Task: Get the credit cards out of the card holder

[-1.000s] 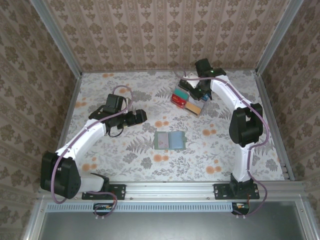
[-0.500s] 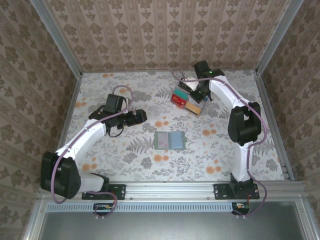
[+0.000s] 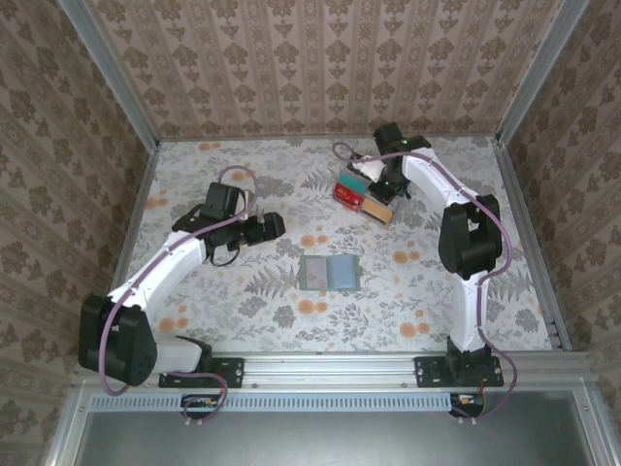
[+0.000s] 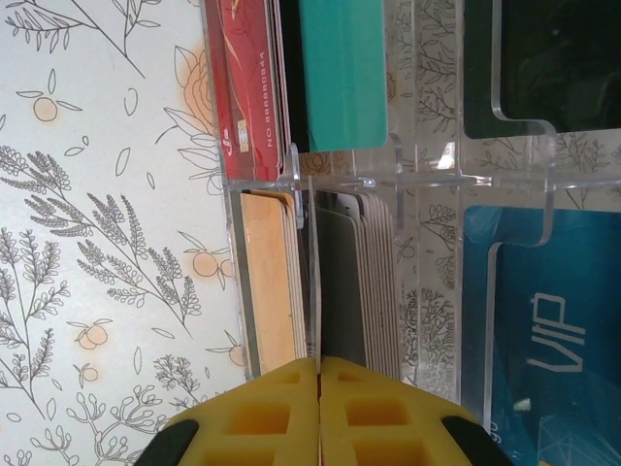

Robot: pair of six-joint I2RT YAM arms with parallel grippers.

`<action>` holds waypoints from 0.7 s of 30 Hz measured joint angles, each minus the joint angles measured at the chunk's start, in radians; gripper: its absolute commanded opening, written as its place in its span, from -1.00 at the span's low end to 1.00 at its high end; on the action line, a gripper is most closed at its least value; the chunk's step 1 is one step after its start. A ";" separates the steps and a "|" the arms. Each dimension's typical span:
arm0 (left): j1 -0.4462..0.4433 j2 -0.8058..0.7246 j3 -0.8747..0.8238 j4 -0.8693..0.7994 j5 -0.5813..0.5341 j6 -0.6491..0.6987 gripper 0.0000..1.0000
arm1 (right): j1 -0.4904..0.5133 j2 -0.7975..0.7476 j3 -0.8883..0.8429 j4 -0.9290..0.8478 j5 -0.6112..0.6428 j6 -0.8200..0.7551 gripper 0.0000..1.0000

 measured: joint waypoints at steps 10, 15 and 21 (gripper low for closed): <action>0.000 0.000 0.000 0.000 0.000 0.000 1.00 | 0.000 0.001 0.028 -0.041 0.010 -0.001 -0.88; 0.000 0.000 0.000 0.000 0.000 0.000 1.00 | 0.000 0.000 0.032 -0.056 0.011 -0.015 -0.89; 0.000 0.000 0.000 0.000 0.003 0.000 1.00 | 0.000 0.000 0.032 -0.061 0.023 -0.024 -0.90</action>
